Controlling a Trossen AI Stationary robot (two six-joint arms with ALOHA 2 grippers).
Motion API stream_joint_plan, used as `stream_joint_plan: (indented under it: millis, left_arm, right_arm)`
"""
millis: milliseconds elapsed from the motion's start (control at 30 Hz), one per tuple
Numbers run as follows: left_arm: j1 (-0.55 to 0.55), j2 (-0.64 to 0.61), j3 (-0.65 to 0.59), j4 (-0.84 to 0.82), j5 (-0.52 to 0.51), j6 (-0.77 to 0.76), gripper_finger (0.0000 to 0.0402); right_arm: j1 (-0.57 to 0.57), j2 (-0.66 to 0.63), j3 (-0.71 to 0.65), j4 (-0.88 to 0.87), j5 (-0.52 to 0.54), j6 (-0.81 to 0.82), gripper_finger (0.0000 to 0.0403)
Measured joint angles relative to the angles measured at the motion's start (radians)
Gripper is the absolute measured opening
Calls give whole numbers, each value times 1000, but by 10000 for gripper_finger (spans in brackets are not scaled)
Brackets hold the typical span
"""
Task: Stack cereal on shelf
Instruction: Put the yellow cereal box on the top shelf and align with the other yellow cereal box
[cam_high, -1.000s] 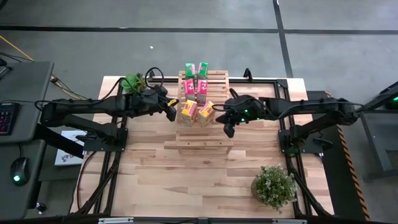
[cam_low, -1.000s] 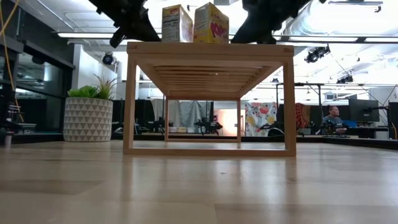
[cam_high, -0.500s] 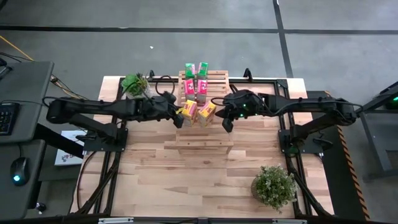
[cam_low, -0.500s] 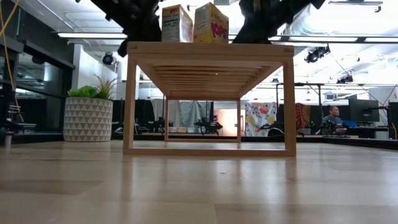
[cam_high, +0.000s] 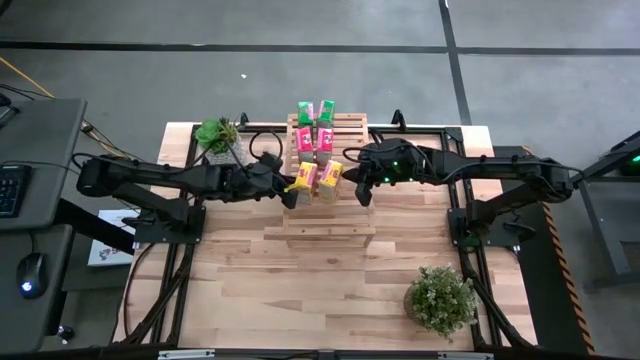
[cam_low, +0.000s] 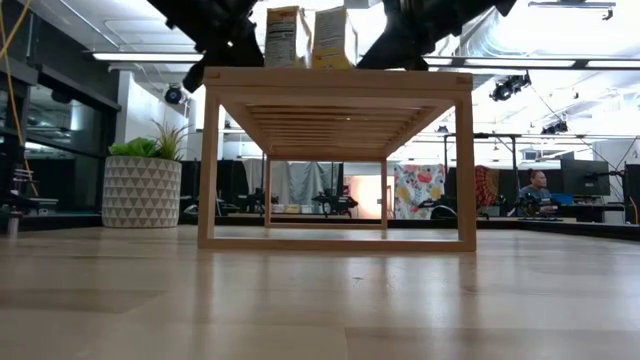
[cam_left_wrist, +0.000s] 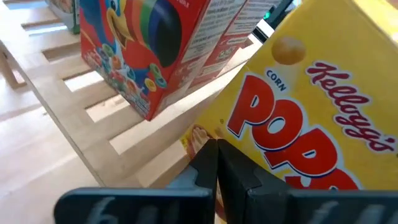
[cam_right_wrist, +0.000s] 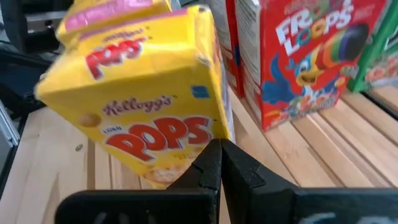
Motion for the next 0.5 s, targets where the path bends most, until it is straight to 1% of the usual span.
stream_joint_plan:
  millis: [300, 500]
  left_arm:
    - [-29, 0, 0, 0, -81, -124, 0]
    - [-45, 0, 0, 0, -138, -193, 0]
  right_arm:
    - [0, 0, 0, 39, 12, -2, 0]
    - [0, 22, 1, 91, -3, -20, 0]
